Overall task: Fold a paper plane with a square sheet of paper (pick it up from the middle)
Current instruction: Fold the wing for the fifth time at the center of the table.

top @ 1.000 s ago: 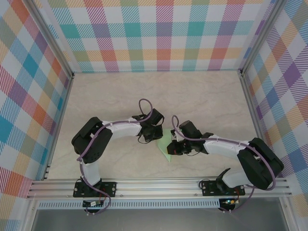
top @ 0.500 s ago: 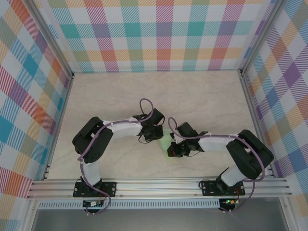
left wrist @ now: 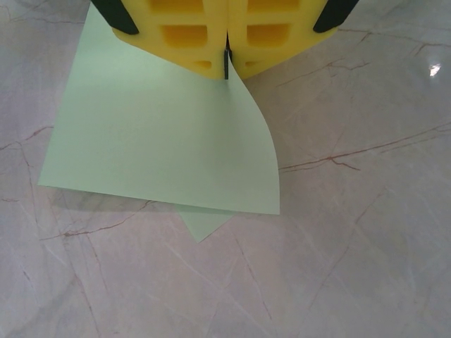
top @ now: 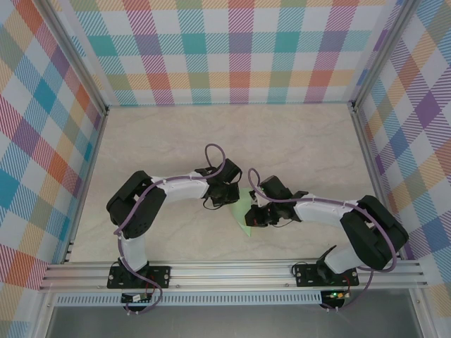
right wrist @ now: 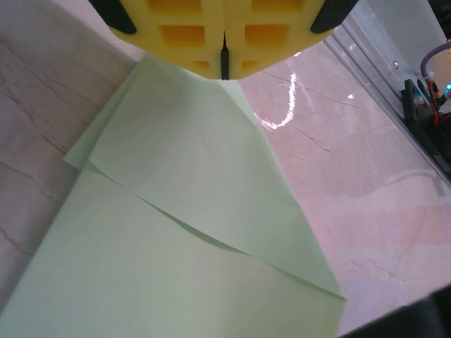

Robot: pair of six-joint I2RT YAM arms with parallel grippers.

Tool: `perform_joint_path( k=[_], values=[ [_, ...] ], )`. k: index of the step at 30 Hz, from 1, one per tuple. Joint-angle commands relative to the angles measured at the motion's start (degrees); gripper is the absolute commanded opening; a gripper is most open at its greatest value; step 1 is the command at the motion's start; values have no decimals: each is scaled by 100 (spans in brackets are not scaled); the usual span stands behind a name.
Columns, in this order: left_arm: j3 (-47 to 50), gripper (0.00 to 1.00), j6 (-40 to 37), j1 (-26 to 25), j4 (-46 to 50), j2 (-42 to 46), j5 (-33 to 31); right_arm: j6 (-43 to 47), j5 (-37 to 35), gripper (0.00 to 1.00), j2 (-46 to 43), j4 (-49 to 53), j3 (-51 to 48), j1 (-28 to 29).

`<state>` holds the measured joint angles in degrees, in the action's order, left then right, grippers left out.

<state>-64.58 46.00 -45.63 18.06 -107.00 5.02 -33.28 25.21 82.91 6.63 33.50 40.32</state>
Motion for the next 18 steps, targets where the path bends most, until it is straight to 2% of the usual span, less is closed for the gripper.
perform_joint_path(
  k=[1, 4, 12, 18],
  values=[
    [-109, 0, 39, -70, 209, -14, 34, -43, 333, 4, 105, -309, 115, -7],
    [-125, 0, 42, -71, 211, 4, 42, -126, 488, 4, 339, -516, 61, -6],
    [-143, 0, 39, -66, 249, -14, 43, -29, -105, 3, 887, -346, -250, -6],
    [-143, 0, 142, -72, 276, 37, 67, 154, -304, 5, 414, -81, -224, -16]
  ],
)
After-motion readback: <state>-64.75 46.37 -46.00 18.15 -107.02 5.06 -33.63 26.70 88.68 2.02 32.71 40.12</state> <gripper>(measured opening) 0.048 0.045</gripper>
